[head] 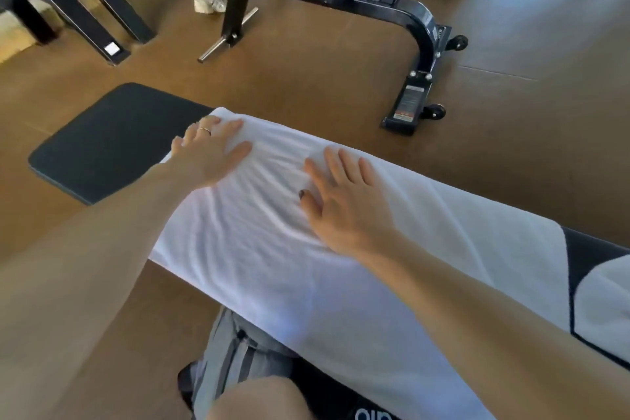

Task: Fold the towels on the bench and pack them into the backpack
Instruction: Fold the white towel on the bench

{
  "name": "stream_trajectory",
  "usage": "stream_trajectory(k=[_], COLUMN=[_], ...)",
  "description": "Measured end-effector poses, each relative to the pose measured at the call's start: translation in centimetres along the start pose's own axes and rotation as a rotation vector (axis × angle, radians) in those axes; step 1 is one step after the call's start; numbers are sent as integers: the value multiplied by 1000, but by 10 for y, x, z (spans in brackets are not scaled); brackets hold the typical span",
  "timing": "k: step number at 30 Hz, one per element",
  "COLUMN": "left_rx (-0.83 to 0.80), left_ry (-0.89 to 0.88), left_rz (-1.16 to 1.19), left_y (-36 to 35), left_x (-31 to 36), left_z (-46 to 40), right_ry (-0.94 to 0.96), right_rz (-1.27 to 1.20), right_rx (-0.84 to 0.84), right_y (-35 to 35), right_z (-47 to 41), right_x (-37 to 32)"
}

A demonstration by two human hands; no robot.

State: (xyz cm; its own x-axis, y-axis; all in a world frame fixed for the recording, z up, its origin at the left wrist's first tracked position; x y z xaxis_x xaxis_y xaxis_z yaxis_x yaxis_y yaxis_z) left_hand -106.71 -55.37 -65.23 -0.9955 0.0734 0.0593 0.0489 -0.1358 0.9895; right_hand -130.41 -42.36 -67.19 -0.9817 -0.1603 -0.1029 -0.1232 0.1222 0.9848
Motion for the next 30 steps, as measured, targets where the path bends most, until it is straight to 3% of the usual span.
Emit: stream_trajectory(k=[4, 12, 14, 16, 20, 27, 30], left_rx=[147, 42, 71, 61, -49, -60, 120], left_ry=[-62, -22, -181, -312, -177, 98, -105], left_rz=[23, -49, -121, -43, 71, -68, -28], left_y=[5, 0, 3, 3, -7, 4, 8], left_x=[10, 1, 13, 27, 25, 25, 50], left_z=[-11, -15, -8, -2, -14, -39, -31], right_ry=[-6, -4, -7, -9, -3, 1, 16], right_rz=[6, 4, 8, 15, 7, -10, -50], right_rx=[-20, -30, -32, -42, -58, -59, -80], right_y=[0, 2, 3, 3, 3, 2, 3], right_z=[-1, 1, 1, 1, 1, 1, -2], right_x=[-1, -1, -1, -2, -1, -1, 1])
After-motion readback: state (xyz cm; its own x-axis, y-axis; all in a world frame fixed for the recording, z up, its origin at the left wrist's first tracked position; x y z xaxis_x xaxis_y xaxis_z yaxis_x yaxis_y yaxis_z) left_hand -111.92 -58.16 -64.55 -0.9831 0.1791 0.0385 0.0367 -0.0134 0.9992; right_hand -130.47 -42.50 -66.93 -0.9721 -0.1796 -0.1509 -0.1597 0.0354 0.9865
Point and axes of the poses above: each hand's wrist, its own z-axis away from the middle knuckle, its own y-axis out of the back of the hand, x = y × z, the point moved 2 cm from there along -z, towards the middle knuckle, and after that the axes turned 4 degrees about z, right-handed, at the moved point
